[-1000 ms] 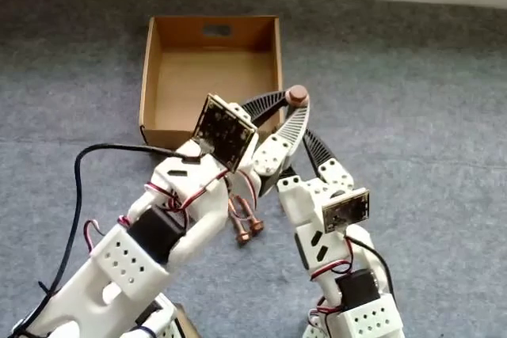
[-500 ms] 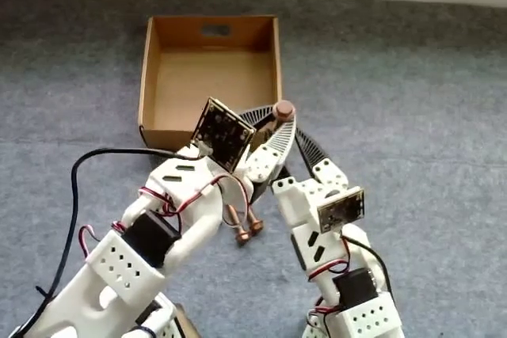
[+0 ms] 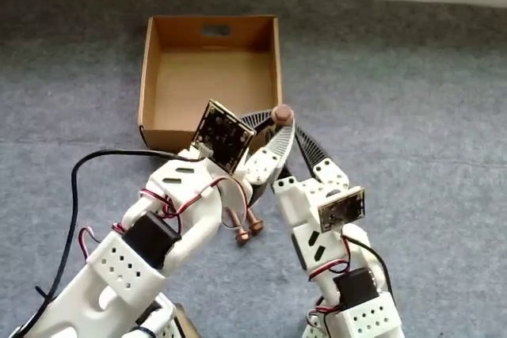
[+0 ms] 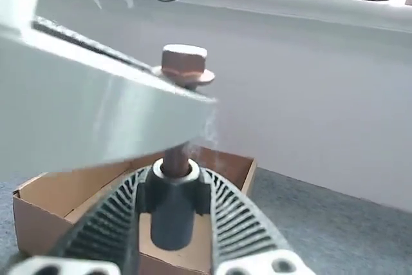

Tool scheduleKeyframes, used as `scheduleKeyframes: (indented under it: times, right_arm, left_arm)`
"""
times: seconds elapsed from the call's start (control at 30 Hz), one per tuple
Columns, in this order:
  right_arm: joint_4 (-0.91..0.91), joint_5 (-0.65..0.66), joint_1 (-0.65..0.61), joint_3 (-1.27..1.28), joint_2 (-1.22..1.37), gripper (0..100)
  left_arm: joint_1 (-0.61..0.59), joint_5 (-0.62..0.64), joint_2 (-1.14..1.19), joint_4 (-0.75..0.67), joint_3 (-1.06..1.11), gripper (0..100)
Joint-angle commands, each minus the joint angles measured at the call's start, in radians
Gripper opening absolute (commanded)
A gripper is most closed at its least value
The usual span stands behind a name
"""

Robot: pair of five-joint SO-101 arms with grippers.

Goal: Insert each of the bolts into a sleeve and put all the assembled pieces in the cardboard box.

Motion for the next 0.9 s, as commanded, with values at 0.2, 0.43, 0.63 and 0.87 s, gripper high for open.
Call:
scheduleKeyframes:
  times: [0.2, 0.43, 0.63, 0.87]
  right_arm:
    - [0.001, 0.008, 0.001, -0.021, -0.013, 0.6]
    - [0.001, 0.008, 0.001, -0.021, -0.013, 0.6]
    - [0.001, 0.008, 0.001, -0.022, -0.013, 0.6]
    - [0.001, 0.011, 0.002, -0.019, -0.013, 0.6]
  left_arm:
    - [-0.004, -0.005, -0.030, 0.009, 0.018, 12]
    - [0.004, -0.005, -0.030, 0.180, -0.101, 15]
    - [0.004, -0.005, -0.031, 0.327, -0.183, 16]
    - [-0.008, -0.011, -0.143, 0.331, -0.193, 16]
